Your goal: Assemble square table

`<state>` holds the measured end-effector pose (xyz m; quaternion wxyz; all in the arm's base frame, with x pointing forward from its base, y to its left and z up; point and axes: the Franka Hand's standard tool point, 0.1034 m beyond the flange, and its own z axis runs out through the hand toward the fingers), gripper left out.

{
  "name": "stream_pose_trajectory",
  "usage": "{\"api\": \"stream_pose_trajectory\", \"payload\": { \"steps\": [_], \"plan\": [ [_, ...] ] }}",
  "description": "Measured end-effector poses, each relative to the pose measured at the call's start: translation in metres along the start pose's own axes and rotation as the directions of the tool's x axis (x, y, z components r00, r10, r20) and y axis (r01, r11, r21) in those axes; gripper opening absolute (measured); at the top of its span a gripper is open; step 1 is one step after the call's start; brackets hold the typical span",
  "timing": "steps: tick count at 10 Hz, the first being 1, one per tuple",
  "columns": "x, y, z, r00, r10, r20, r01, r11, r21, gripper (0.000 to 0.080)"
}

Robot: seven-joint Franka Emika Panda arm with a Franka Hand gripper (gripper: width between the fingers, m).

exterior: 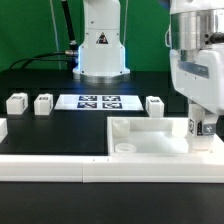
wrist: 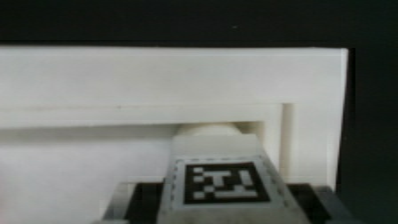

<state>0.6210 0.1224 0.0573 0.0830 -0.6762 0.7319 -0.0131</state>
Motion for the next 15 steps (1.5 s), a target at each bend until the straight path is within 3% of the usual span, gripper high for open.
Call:
{"api": "stream_pose_trajectory", "payload": {
  "steps": [1, 2, 3, 4, 5, 7, 11, 13, 14, 15],
  "plan": [
    [0.000, 0.000, 0.000, 1.000, 0.014, 0.001, -0.014, 1.000, 0.000, 0.0275],
    [0.000, 0.000, 0.000, 0.999, 0.033, 0.001, -0.033, 0.999, 0.000, 0.0333],
    [0.000, 0.000, 0.000, 1.000, -0.017, 0.001, 0.017, 1.000, 0.000, 0.0498],
    [-0.001, 0.000, 0.000, 0.999, -0.034, 0.000, 0.034, 0.999, 0.000, 0.0498],
    [-0.004, -0.001, -0.001, 0.984, -0.181, 0.000, 0.181, 0.984, 0.002, 0.0617],
    [-0.008, 0.000, -0.001, 0.828, -0.561, -0.004, 0.561, 0.828, 0.001, 0.0639],
    [-0.005, -0.001, -0.001, 0.665, -0.746, -0.008, 0.746, 0.666, -0.005, 0.0648],
    [0.006, -0.010, -0.005, 0.135, -0.991, 0.003, 0.990, 0.134, -0.043, 0.0648],
    [0.007, -0.011, -0.006, 0.000, -1.000, 0.016, 0.999, -0.001, -0.047, 0.0648],
    [0.007, -0.011, -0.006, 0.055, -0.998, 0.012, 0.997, 0.055, -0.046, 0.0621]
  ]
}}
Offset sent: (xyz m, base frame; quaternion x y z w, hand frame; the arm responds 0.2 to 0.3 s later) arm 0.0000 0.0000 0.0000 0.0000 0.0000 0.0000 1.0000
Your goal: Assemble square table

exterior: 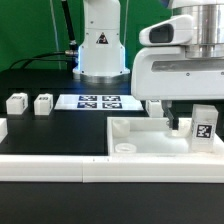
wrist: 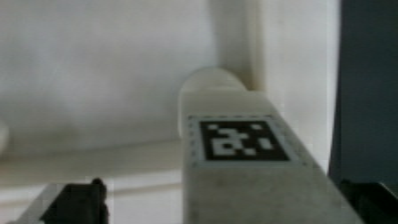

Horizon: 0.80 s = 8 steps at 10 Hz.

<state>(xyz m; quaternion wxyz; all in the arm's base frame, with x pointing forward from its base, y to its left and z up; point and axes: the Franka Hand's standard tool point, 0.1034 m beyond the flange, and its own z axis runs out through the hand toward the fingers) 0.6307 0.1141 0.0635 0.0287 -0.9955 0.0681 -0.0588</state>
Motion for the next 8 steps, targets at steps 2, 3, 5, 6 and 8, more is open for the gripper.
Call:
{"api": "stream_pose_trajectory", "payload": {
  "steps": [2, 3, 5, 6, 8],
  "plan": [
    [0.0000, 0.0003, 0.0001, 0.999, 0.036, 0.000, -0.036, 0.999, 0.000, 0.0449],
    [0.0000, 0.0002, 0.0001, 0.993, 0.120, 0.000, -0.120, 0.993, 0.000, 0.0288],
    [0.0003, 0.0013, 0.0002, 0.961, 0.275, 0.000, -0.275, 0.961, -0.001, 0.0288],
    [0.0002, 0.0014, 0.0002, 0.917, 0.399, -0.001, -0.399, 0.917, -0.002, 0.0288],
    [-0.0009, 0.0009, -0.0007, 0.647, 0.763, -0.004, -0.762, 0.646, -0.042, 0.0289]
  ]
}}
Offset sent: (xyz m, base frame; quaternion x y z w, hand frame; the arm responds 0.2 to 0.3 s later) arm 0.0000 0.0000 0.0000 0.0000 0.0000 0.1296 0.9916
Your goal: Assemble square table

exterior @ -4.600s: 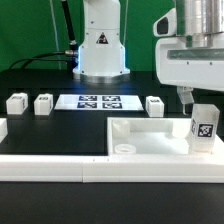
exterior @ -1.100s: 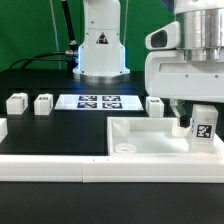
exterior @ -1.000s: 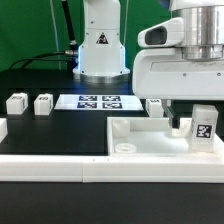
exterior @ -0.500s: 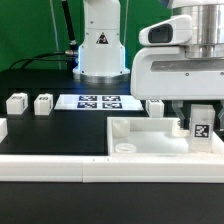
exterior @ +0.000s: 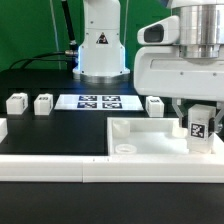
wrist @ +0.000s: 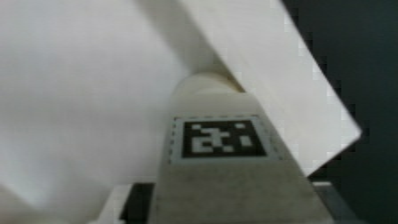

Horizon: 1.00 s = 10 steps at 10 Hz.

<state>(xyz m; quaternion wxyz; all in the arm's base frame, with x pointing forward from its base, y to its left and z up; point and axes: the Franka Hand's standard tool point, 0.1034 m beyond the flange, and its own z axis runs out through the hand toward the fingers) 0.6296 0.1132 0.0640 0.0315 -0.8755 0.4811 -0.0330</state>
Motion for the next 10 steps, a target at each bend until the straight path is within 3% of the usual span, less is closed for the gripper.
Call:
{"api": "stream_pose_trajectory", "payload": {
  "steps": [2, 4, 5, 7, 8, 9, 10],
  "plan": [
    [-0.0008, -0.0005, 0.0018, 0.953, 0.303, 0.004, -0.303, 0.953, -0.019, 0.0290],
    [-0.0021, -0.0003, 0.0013, 0.787, 0.617, 0.029, -0.617, 0.787, -0.003, 0.0290],
    [-0.0014, 0.0003, 0.0015, 0.743, 0.668, 0.040, -0.669, 0.743, 0.002, 0.0290],
    [-0.0017, 0.0006, 0.0019, 0.758, 0.651, 0.041, -0.652, 0.758, 0.002, 0.0291],
    [-0.0019, 0.0005, 0.0018, 0.765, 0.643, 0.040, -0.643, 0.766, 0.003, 0.0503],
    [-0.0024, 0.0003, -0.0002, 0.871, 0.491, 0.033, -0.491, 0.871, 0.011, 0.0503],
    [-0.0040, -0.0010, -0.0017, 0.942, 0.335, 0.029, -0.335, 0.942, 0.019, 0.0618]
  ]
}}
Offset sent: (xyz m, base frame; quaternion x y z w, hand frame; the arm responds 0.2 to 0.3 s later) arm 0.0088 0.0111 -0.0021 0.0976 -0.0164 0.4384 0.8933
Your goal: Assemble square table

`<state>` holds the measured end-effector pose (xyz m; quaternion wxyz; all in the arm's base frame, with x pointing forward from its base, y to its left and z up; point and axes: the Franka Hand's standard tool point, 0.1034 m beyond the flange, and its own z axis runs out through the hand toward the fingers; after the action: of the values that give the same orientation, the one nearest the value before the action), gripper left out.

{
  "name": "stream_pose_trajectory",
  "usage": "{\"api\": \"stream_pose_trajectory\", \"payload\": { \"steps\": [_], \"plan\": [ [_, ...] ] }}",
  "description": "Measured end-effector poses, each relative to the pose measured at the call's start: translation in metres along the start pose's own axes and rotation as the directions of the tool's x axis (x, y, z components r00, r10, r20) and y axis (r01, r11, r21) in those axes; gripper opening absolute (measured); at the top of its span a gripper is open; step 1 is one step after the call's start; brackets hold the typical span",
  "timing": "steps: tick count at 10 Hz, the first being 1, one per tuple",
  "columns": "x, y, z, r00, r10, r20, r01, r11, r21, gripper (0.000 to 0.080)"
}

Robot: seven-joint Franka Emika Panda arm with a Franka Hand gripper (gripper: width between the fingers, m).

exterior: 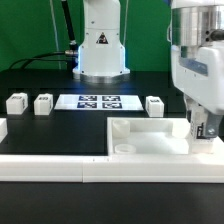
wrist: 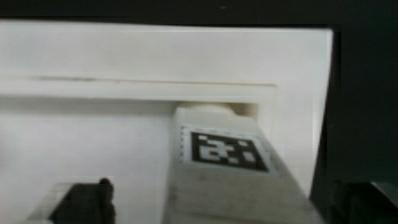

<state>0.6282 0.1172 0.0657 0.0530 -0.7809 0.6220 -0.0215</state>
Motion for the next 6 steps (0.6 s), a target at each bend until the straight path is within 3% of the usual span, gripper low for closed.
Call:
{"api": "stream_pose_trajectory", "payload": {
  "steps": [1, 5, 6],
  "plan": [
    [-0.0024, 0.0001, 0.0002, 0.983, -0.182, -0.013, 0.182, 0.983, -0.008, 0.0640],
    [0.0001, 0.0008, 0.0011, 0.897, -0.442, -0.013, 0.442, 0.897, -0.015, 0.0649],
    [0.0027, -0.0008, 0.0005, 0.756, -0.654, -0.022, 0.654, 0.757, -0.018, 0.0649]
  ]
}}
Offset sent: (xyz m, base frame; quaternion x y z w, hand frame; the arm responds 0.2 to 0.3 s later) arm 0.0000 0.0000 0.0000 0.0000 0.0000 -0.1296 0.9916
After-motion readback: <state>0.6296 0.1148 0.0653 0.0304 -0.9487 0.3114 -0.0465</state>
